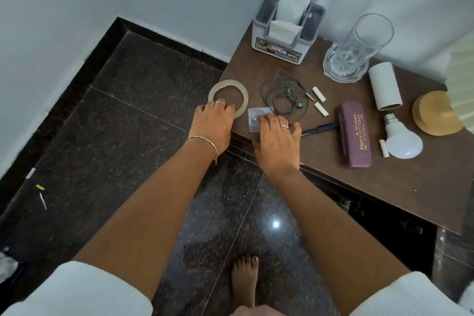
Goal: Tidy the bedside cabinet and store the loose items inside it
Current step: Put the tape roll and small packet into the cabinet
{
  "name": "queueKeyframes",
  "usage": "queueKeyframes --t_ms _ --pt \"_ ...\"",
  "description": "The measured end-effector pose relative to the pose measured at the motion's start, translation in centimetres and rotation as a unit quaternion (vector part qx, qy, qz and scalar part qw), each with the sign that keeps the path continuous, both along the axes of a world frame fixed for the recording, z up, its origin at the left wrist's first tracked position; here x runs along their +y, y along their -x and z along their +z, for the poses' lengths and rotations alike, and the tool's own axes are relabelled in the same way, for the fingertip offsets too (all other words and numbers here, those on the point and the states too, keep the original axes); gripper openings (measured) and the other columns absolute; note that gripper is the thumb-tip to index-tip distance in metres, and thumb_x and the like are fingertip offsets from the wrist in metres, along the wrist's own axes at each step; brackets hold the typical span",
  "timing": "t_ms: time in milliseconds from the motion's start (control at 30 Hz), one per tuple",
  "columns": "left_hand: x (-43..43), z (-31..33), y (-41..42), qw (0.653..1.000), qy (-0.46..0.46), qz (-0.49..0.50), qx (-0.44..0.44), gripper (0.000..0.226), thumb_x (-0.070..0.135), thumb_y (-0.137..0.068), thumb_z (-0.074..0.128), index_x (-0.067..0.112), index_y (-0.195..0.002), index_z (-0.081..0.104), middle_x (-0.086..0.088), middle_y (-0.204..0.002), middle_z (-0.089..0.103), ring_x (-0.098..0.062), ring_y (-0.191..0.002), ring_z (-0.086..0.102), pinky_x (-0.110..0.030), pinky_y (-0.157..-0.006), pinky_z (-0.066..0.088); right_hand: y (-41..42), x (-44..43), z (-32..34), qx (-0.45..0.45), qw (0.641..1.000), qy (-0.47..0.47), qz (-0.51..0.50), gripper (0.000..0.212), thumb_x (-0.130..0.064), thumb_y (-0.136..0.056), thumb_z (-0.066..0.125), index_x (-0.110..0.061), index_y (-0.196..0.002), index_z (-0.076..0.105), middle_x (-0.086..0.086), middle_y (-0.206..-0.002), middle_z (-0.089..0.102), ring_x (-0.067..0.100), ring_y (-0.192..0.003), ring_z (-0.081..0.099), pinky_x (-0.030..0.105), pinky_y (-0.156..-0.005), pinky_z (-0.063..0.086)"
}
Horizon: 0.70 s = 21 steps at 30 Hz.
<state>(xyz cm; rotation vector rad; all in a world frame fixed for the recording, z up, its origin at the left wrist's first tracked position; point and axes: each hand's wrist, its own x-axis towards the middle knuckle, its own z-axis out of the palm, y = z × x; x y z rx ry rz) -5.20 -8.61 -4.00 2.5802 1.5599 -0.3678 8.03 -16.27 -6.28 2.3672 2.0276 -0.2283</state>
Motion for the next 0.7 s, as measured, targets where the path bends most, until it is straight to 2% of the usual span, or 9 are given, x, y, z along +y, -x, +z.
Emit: queueKeyframes --t_ms 67,133,233,300,433,567,633,700 --pt "-0.2 -0.2 0.0 1.000 -0.007 0.005 0.010 0.037 0.018 -0.084 0.064 0.015 -0.119 0.052 -0.009 -0.121 0.052 -0.030 -0.116 0.048 -0.044 -0.095 0.041 0.0 -0.2 -0.4 -0.010 0.999 -0.026 0.014 0.043 -0.021 -0.080 0.069 -0.019 -0.120 0.053 0.001 -0.122 0.056 0.021 -0.115 0.052 0.045 -0.106 0.027" --pt "-0.5 -0.4 -0.1 1.000 -0.013 0.018 0.011 0.031 0.018 -0.086 0.062 0.015 -0.115 0.054 -0.009 -0.119 0.055 -0.030 -0.116 0.048 -0.044 -0.094 0.041 -0.2 -0.5 -0.8 -0.018 0.998 -0.047 0.036 0.037 -0.018 -0.074 0.075 -0.021 -0.107 0.058 0.000 -0.107 0.061 0.020 -0.101 0.059 0.043 -0.102 0.033" --pt "-1.6 -0.3 0.1 0.999 -0.023 0.037 -0.011 0.024 0.018 -0.089 0.058 0.014 -0.113 0.055 -0.008 -0.115 0.059 -0.030 -0.115 0.049 -0.044 -0.093 0.041 -0.7 -1.2 -1.1 -0.013 0.996 -0.083 0.042 0.035 -0.015 -0.067 0.079 -0.021 -0.098 0.062 -0.003 -0.095 0.065 0.018 -0.080 0.064 0.042 -0.098 0.040" --pt "-2.7 0.1 0.5 0.997 -0.033 0.052 -0.039 0.020 0.019 -0.090 0.056 0.015 -0.110 0.056 -0.006 -0.112 0.060 -0.029 -0.113 0.050 -0.043 -0.090 0.041 -0.8 -1.8 -0.8 -0.001 0.994 -0.103 0.034 0.032 -0.012 -0.070 0.077 -0.021 -0.097 0.063 -0.003 -0.091 0.066 0.017 -0.073 0.065 0.041 -0.095 0.042" --pt "-4.7 1.1 0.8 0.991 -0.019 0.093 -0.098 0.017 0.024 -0.092 0.055 0.014 -0.106 0.054 -0.006 -0.110 0.061 -0.029 -0.110 0.052 -0.044 -0.087 0.041 -1.3 -2.8 0.7 0.019 0.994 -0.108 0.012 0.034 -0.006 -0.074 0.071 -0.021 -0.103 0.063 -0.003 -0.091 0.069 0.018 -0.075 0.066 0.041 -0.096 0.040" --pt "-6.1 2.4 0.4 0.970 0.004 0.161 -0.181 0.020 0.022 -0.094 0.052 0.014 -0.112 0.054 -0.007 -0.109 0.063 -0.029 -0.105 0.055 -0.046 -0.087 0.043 -2.0 -3.3 2.6 0.041 0.993 -0.108 -0.026 0.026 -0.003 -0.076 0.068 -0.020 -0.097 0.062 -0.003 -0.085 0.069 0.020 -0.076 0.065 0.042 -0.096 0.039" --pt "-6.7 2.8 0.3 0.951 0.003 0.203 -0.235 0.018 0.023 -0.096 0.049 0.014 -0.111 0.054 -0.009 -0.103 0.064 -0.030 -0.098 0.058 -0.045 -0.081 0.046 -2.2 -3.6 3.4 0.095 0.989 -0.098 -0.049 0.012 -0.009 -0.086 0.060 -0.018 -0.093 0.059 -0.001 -0.087 0.068 0.022 -0.082 0.063 0.041 -0.093 0.038" --pt "-7.3 2.8 0.3 0.923 0.020 0.254 -0.288 0.018 0.023 -0.098 0.046 0.013 -0.110 0.054 -0.010 -0.102 0.065 -0.030 -0.094 0.060 -0.044 -0.077 0.048 -2.4 -4.3 3.8 0.188 0.973 -0.098 -0.091 0.003 -0.012 -0.091 0.053 -0.015 -0.092 0.055 0.000 -0.090 0.066 0.022 -0.083 0.060 0.037 -0.081 0.040"
